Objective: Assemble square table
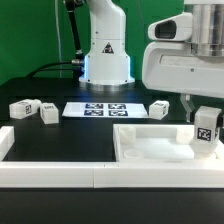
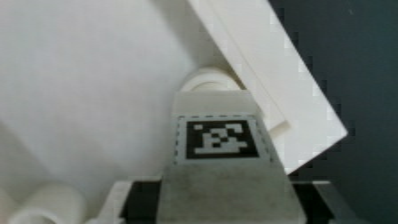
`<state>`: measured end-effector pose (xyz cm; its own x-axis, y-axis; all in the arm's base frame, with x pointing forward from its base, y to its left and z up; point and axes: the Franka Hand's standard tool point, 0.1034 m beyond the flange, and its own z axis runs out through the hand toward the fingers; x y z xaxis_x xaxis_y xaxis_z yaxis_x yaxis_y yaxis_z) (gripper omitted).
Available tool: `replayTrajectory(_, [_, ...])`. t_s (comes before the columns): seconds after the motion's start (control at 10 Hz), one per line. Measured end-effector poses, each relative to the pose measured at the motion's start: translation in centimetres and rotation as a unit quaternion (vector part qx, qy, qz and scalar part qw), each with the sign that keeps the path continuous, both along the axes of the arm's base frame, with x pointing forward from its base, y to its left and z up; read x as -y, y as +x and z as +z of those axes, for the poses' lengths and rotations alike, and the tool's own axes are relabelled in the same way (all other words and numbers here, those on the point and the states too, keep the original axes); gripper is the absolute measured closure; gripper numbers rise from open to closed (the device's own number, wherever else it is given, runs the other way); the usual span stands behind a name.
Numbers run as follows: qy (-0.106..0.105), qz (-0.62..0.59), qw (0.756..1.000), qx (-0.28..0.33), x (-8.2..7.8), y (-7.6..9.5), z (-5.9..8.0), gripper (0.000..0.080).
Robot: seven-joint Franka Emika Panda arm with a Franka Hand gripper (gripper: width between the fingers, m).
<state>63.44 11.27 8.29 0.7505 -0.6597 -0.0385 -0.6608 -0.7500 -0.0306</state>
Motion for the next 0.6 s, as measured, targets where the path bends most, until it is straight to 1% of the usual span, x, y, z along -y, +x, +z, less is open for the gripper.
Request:
replayTrajectory(0.1, [0.004, -0.037, 0.999, 0.010, 0.14, 0.16, -0.02, 0.0509])
replayTrajectory(0.2, [0.004, -0.095, 0.995, 0.008, 0.12, 0.05, -0.03, 0.0509])
replayTrajectory(0.4, [0.000, -0.179, 0.984, 0.004, 0.03, -0.09, -0.04, 0.0509])
replayTrajectory(0.6, [-0.001, -0.286, 0.958, -0.001, 0.14, -0.21, -0.06, 0.0509])
